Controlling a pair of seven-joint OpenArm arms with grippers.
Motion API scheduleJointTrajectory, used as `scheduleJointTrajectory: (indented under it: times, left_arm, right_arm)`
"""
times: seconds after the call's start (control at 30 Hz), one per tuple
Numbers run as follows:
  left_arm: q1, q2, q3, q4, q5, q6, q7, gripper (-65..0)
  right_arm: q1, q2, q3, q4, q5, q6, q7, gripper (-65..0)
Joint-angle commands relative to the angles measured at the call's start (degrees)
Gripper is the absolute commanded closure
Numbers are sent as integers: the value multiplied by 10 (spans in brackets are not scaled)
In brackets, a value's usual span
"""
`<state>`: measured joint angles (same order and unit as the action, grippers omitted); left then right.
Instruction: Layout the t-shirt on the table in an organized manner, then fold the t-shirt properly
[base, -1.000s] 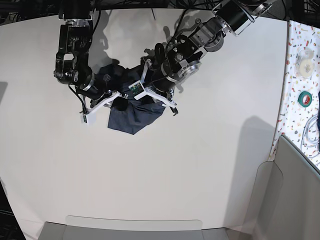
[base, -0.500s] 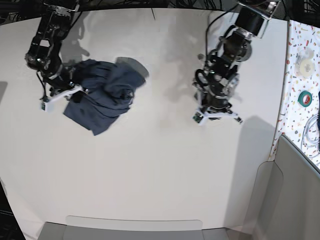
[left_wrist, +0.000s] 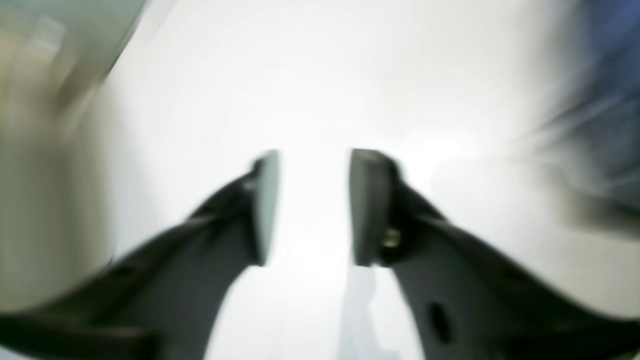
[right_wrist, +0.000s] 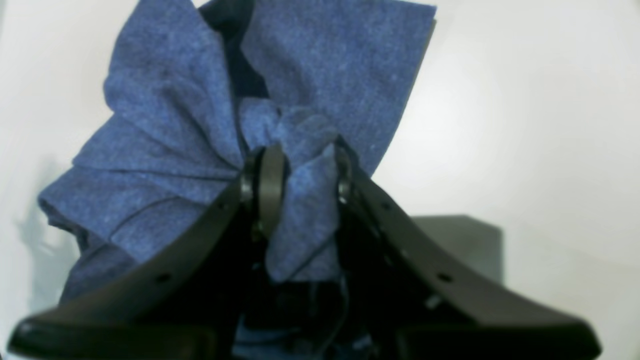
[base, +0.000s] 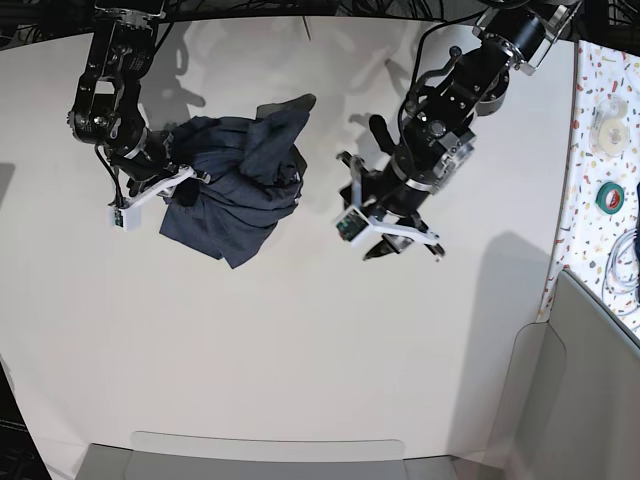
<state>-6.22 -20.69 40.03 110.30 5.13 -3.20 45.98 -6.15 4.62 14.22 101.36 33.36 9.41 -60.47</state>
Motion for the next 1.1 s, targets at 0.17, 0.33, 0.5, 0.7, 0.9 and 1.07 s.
scheduleJointTrajectory:
  times: [0.17,0.33,0.5,0.7,0.9,1.07]
  left_arm:
    - [-46,-46,150,58,-30,3,73,-301]
    - [-58,-47,216,60,-29,4,72,-299]
    - [-79,-43,261,61,-28,7,71,-285]
    - [-104,-27,278,60,-28,8,71,-283]
    - [-116,-25,278,56,-28,8,69,-283]
    - [-125,-5,279,39,-28,8,69,-283]
  right_arm:
    - [7,14,-5,7,5,2,10,0]
    - [13,13,-13,7,4,2,-15,0]
    - [14,13,-26,7,3,2,-14,0]
    - [15,12,-43,3,3,2,-14,0]
    - [22,11,-71,-20,4,2,-12,0]
    - [22,3,-78,-21,3,2,-14,0]
